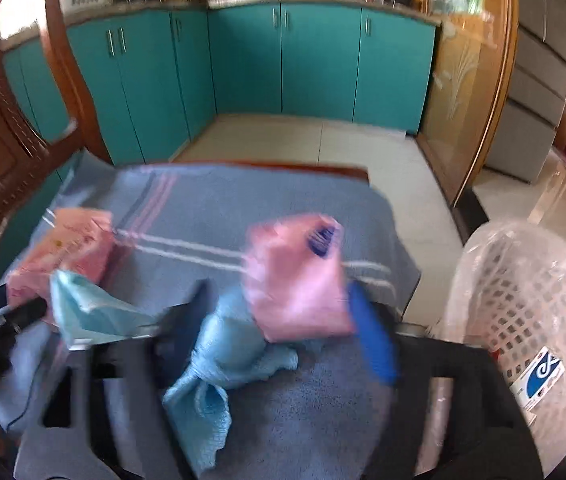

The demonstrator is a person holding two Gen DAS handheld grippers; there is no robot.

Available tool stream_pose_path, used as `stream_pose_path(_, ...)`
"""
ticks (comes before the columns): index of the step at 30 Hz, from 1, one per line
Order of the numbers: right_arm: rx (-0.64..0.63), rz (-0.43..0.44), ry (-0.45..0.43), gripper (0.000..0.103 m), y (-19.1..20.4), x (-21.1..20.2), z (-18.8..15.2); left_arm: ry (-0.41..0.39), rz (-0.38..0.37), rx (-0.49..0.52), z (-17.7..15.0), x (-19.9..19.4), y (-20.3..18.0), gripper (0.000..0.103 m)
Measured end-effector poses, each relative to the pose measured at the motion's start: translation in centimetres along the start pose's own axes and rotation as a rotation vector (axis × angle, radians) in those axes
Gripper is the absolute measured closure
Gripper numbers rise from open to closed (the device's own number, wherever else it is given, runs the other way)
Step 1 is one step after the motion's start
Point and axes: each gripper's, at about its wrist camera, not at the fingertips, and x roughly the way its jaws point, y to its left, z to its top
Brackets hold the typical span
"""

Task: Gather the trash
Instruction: 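Grasp the pink paper bag with the left tool while the right tool grasps the pink plastic bag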

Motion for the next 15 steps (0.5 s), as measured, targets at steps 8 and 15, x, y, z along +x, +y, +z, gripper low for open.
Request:
stream_pose_path(8,0.020,0.058,-0.170,0.102,-0.8,-6.3,0.7,-0.219,-0.004,-0.005,0.4,-7.6,0.0,0.096)
stream_pose_path(15,0.095,0.130,-0.102,0.065,-2.8,-5.9,-0.3,-0.387,-0.076,0.035,-1.3,-15.6,-2.8,0.097)
